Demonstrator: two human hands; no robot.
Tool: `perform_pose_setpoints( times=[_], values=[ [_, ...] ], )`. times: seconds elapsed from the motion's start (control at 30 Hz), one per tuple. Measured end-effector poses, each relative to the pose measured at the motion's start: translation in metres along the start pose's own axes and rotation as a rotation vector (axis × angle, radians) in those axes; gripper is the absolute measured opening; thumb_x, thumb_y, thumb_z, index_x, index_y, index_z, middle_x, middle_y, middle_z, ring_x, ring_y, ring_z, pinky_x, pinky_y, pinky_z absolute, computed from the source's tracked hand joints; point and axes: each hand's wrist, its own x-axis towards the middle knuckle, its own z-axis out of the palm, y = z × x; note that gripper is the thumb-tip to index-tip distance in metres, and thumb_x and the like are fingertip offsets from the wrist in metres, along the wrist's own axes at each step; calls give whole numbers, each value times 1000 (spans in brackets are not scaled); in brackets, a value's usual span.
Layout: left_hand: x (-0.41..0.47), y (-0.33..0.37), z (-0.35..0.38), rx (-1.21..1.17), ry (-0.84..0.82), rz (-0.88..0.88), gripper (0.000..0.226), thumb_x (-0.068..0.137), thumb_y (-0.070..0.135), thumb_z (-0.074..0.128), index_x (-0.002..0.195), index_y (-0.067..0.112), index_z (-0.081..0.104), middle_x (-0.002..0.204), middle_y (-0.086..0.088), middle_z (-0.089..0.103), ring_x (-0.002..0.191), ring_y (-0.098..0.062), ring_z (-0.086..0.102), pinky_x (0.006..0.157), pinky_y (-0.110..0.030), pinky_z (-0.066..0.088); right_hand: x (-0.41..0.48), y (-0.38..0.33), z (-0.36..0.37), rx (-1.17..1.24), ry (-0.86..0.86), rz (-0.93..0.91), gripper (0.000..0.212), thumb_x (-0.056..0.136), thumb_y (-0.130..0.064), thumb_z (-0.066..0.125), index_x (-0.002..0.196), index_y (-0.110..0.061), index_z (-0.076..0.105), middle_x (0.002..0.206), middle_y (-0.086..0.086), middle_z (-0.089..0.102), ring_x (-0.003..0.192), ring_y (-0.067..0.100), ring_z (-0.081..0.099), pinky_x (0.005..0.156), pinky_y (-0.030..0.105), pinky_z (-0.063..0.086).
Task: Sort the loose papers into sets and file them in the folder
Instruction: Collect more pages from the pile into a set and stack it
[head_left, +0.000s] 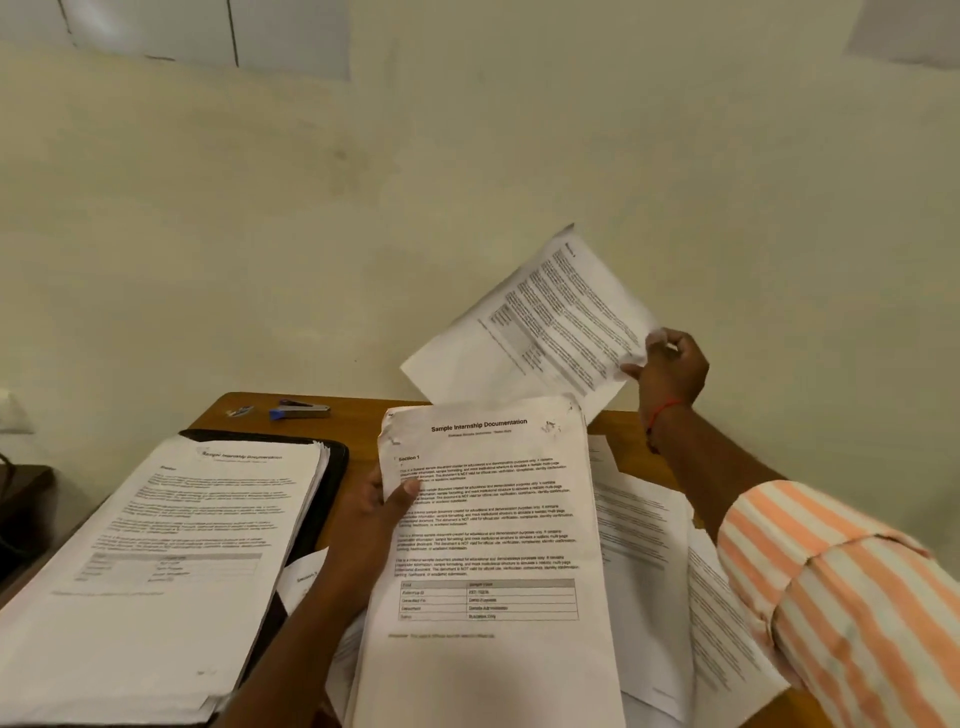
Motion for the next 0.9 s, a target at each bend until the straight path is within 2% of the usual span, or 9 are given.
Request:
perform_pose_setpoints(
  times=[0.1, 0.23, 0.37, 0.53, 0.7, 0.8, 0.9],
  values=[
    [0, 3, -2, -15, -3, 29, 22, 96, 13, 62, 117, 19, 63, 104, -4, 78, 89, -27, 76, 67, -36, 63, -14, 15, -10, -57, -34, 34, 12, 101, -14, 59, 107, -7, 66, 102, 1, 68, 52, 14, 69, 54, 24, 57],
    [3, 3, -6, 30, 67, 64, 20, 96, 12, 63, 112, 24, 65, 99, 1, 78, 85, -23, 77, 62, -31, 62, -32, 35, -25, -120, -132, 83, 5, 99, -15, 61, 98, -14, 66, 101, 11, 71, 51, 21, 66, 59, 39, 61],
    [9, 0, -10, 73, 111, 61, 18, 96, 14, 65, 109, 25, 66, 95, 1, 79, 81, -22, 77, 61, -32, 62, -56, 47, -43, -231, -237, 22, 8, 100, -21, 62, 100, -14, 66, 93, 11, 72, 44, 21, 61, 45, 30, 52],
    [11, -11, -13, 157, 37, 7, 19, 95, 15, 66, 113, 20, 68, 102, -4, 78, 85, -26, 77, 70, -42, 63, -87, 59, -58, -225, -285, 7, 8, 100, -21, 62, 96, -17, 67, 91, 12, 71, 40, 19, 53, 44, 31, 50],
    [11, -17, -12, 183, -27, -45, 22, 94, 17, 67, 117, 17, 68, 105, -1, 78, 90, -24, 76, 73, -39, 63, -107, 71, -64, -201, -307, 27, 17, 99, -28, 62, 105, -13, 67, 92, 8, 72, 41, 21, 56, 43, 29, 49],
    [10, -19, -9, 241, -45, -30, 21, 95, 17, 67, 115, 22, 67, 103, 4, 78, 89, -19, 76, 67, -29, 62, -116, 74, -64, -196, -300, 41, 16, 99, -29, 62, 105, -15, 67, 90, 10, 72, 40, 19, 55, 44, 29, 50],
    [11, -22, -7, 278, -44, -19, 25, 95, 16, 68, 119, 22, 64, 106, 4, 77, 90, -17, 76, 66, -27, 61, -119, 71, -63, -127, -306, 47, 19, 99, -29, 62, 109, -14, 65, 89, 13, 69, 39, 16, 51, 43, 26, 47]
  ],
)
